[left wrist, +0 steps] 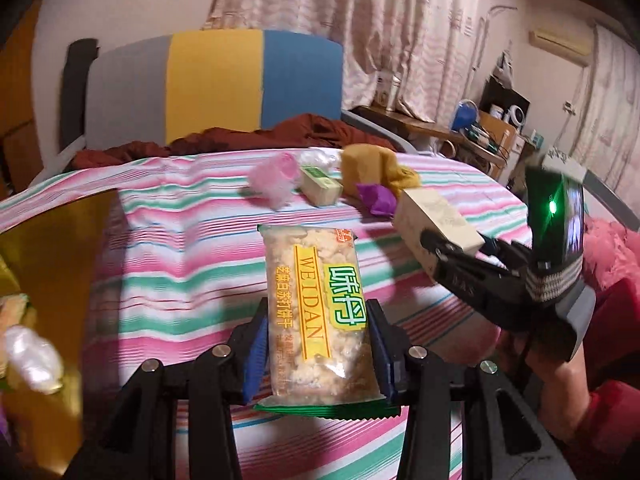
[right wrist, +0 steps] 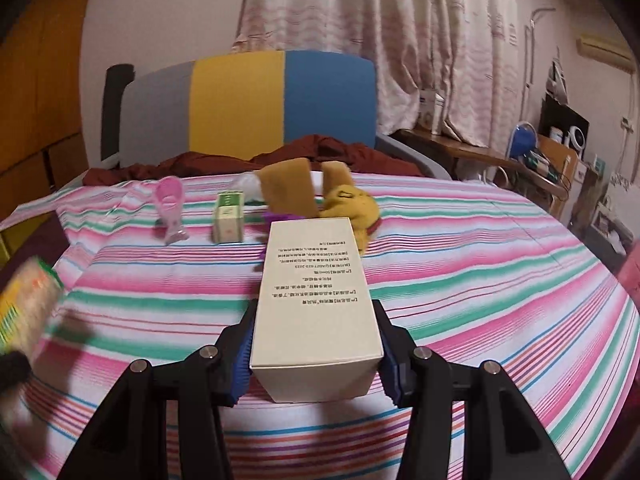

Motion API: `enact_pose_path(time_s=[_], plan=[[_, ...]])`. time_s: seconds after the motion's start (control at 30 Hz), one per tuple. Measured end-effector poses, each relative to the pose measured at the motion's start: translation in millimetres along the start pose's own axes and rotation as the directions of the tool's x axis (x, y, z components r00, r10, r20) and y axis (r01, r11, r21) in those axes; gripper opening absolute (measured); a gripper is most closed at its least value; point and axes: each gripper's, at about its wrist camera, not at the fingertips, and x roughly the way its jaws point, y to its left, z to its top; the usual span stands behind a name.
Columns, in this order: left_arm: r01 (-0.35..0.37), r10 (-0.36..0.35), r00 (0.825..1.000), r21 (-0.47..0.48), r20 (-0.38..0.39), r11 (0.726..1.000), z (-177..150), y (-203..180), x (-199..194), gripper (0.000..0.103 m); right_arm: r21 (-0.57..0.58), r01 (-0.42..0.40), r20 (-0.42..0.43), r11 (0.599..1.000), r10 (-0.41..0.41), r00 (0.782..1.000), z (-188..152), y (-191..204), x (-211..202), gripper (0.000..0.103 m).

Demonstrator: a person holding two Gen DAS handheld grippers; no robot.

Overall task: Organize objects
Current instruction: 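Carry the WEIDAN bag and cream box to the gold tray and release both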

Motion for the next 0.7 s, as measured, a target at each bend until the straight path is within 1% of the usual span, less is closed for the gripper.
enact_pose_path(time_s=[0.07,0.13,0.23,0.33,0.43,0.5,0.53,0.6,0.63,0.7], plan=[[-0.007,0.008,1.000,-0.034,0.013,0.999,2,15,-12,0.045,-0.020,-0.019,-0.004,1.000,0.018,1.000,-2,7,-3,0.051],[-0.029,0.030,0.999,-0.052,0.015,0.998,5,31,-21,0.045,-0.031,-0.032,-0.008,0.999,0.032,0.999,-3,14,-6,0.051],[-0.055,0.057,0.998,-0.103,0.011,0.993,6,60,-33,0.045,-0.017,-0.088,-0.023,0.996,0.087,0.996,-7,27,-13,0.051],[-0.084,0.084,0.996,-0.169,-0.008,0.982,3,90,-44,0.045,0.025,-0.169,-0.025,0.985,0.170,0.985,-10,44,-27,0.051],[-0.101,0.097,0.995,-0.219,-0.031,0.970,-4,117,-53,0.045,0.035,-0.247,-0.009,0.968,0.247,0.969,-9,71,-45,0.051],[-0.100,0.089,0.995,-0.250,-0.053,0.963,-10,131,-56,0.045,0.037,-0.305,0.011,0.952,0.305,0.952,-3,89,-59,0.051],[-0.089,0.074,0.995,-0.270,-0.063,0.959,-13,139,-57,0.045,0.038,-0.338,0.027,0.940,0.337,0.941,2,98,-66,0.051],[-0.058,0.032,0.995,-0.293,-0.094,0.954,-19,151,-55,0.045,0.034,-0.379,0.043,0.925,0.378,0.925,9,110,-77,0.051],[-0.046,0.013,0.995,-0.325,-0.102,0.945,-21,160,-54,0.045,0.030,-0.406,0.053,0.913,0.404,0.913,15,119,-83,0.051],[-0.033,-0.012,0.993,-0.369,-0.120,0.929,-22,173,-52,0.045,0.024,-0.436,0.062,0.900,0.434,0.899,22,130,-92,0.051]])
